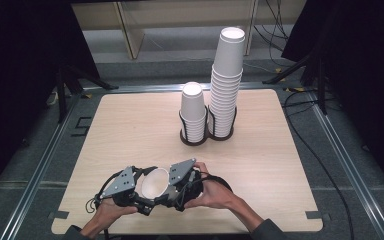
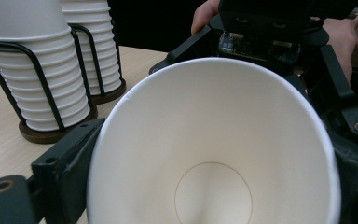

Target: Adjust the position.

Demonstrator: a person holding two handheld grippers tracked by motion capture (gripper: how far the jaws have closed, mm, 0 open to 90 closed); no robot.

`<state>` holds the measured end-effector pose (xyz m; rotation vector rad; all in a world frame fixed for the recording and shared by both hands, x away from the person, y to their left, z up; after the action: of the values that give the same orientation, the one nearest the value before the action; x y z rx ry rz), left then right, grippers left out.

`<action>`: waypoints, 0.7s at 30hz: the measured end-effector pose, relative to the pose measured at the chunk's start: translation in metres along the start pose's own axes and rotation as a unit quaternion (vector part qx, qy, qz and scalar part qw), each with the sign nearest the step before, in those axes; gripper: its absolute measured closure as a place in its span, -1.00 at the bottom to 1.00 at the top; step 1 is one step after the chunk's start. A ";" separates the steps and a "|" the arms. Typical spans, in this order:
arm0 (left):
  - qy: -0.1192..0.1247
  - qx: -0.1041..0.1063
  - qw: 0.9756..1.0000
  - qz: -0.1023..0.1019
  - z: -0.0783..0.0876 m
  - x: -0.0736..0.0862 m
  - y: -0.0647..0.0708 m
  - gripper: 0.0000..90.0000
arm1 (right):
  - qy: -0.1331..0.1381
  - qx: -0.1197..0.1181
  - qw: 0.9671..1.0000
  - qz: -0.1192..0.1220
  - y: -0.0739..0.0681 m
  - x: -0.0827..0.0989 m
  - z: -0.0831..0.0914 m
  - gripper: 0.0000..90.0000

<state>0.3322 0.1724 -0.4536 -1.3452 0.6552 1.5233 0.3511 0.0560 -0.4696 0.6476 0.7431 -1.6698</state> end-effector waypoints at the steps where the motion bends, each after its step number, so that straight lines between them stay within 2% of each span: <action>1: 0.001 0.000 1.000 0.001 0.000 0.000 0.000 -0.83 | 0.002 -0.003 1.000 -0.001 0.000 0.000 0.000 -0.58; 5: 0.006 0.001 1.000 0.001 0.000 -0.001 0.000 -0.83 | 0.007 -0.008 1.000 -0.002 -0.001 0.000 -0.001 -0.56; 6: 0.019 0.001 1.000 0.005 -0.001 -0.001 0.000 -0.84 | 0.007 -0.010 1.000 -0.004 -0.001 0.000 -0.001 -0.56; 7: 0.013 -0.003 1.000 0.008 0.002 -0.001 -0.001 -0.85 | 0.011 -0.010 1.000 -0.002 -0.001 -0.001 0.000 -0.55; 8: 0.020 -0.005 1.000 0.014 0.002 -0.002 -0.002 -0.86 | 0.018 -0.012 1.000 -0.003 0.000 -0.002 0.001 -0.55; 9: 0.038 -0.006 0.999 0.021 0.001 -0.004 -0.002 -0.87 | 0.023 -0.014 1.000 -0.006 0.000 -0.003 0.002 -0.55; 10: 0.032 -0.011 0.999 0.019 0.003 -0.004 -0.003 -0.88 | 0.026 -0.016 0.999 -0.009 0.000 -0.003 0.002 -0.55; 16: 0.039 -0.027 0.998 0.030 0.004 -0.006 -0.004 -0.89 | 0.033 -0.005 0.999 -0.007 0.003 0.000 0.006 -0.53; 19: 0.057 -0.040 0.997 0.037 0.005 -0.007 -0.007 -0.87 | 0.035 0.007 0.999 -0.013 0.007 0.002 0.009 -0.53; 20: 0.053 -0.045 0.997 0.036 0.008 -0.007 -0.008 -0.87 | 0.040 0.010 0.999 -0.020 0.009 0.003 0.011 -0.53; 21: 0.060 -0.042 0.997 0.033 0.009 -0.008 -0.008 -0.76 | 0.040 0.017 0.999 -0.027 0.014 0.005 0.012 -0.53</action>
<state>0.3351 0.1816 -0.4424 -1.5002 0.7240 1.5472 0.3628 0.0414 -0.4678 0.7277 0.7955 -1.7173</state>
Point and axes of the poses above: each handheld gripper's, and its own axes: z roughly backward along the jaws, x roughly out of its underside, y roughly to its right, the point moved 6 cm from there along -z, roughly forward along the jaws, and after that the axes turned 13 degrees about -z, right-handed, at the moved point
